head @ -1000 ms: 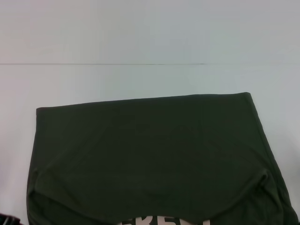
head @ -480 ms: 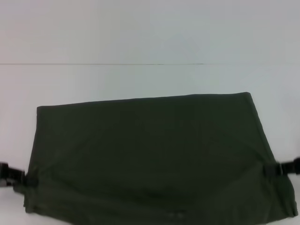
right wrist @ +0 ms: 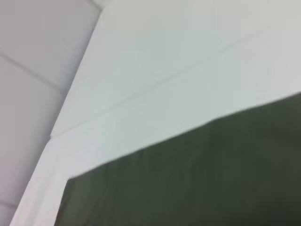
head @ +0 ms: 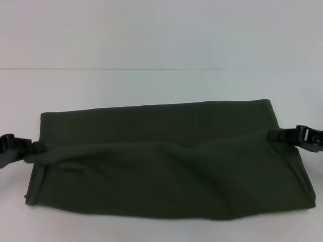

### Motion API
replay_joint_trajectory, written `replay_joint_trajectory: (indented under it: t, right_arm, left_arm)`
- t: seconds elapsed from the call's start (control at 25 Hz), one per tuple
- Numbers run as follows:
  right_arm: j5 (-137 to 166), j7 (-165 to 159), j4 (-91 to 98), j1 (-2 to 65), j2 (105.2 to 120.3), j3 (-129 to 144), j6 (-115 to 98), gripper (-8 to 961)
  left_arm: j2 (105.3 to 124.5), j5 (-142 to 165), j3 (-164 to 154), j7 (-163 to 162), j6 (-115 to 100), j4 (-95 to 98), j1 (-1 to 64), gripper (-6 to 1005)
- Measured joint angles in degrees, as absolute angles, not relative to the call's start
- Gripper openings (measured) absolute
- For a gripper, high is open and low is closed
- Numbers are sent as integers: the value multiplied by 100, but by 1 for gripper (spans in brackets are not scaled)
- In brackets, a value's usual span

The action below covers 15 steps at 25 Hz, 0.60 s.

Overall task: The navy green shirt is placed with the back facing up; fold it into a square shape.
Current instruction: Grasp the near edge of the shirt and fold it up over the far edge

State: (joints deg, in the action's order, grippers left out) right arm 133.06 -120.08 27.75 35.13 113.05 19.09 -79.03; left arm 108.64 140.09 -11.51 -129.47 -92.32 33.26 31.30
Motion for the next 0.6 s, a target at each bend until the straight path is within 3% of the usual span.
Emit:
replay_joint_trajectory:
  t: [0.24,0.6]
  right_arm:
    - [12977,-11779,2768,3618,11496,1925,-7145,50]
    - [12521,-11661,2746,3676,11559,1943,-6780,56]
  left_arm:
    - [11079,13547,-1190,-12793,-8616,3306,3174,66]
    - [11261,13079,-1198,-12576,-8014,3296,3215,67]
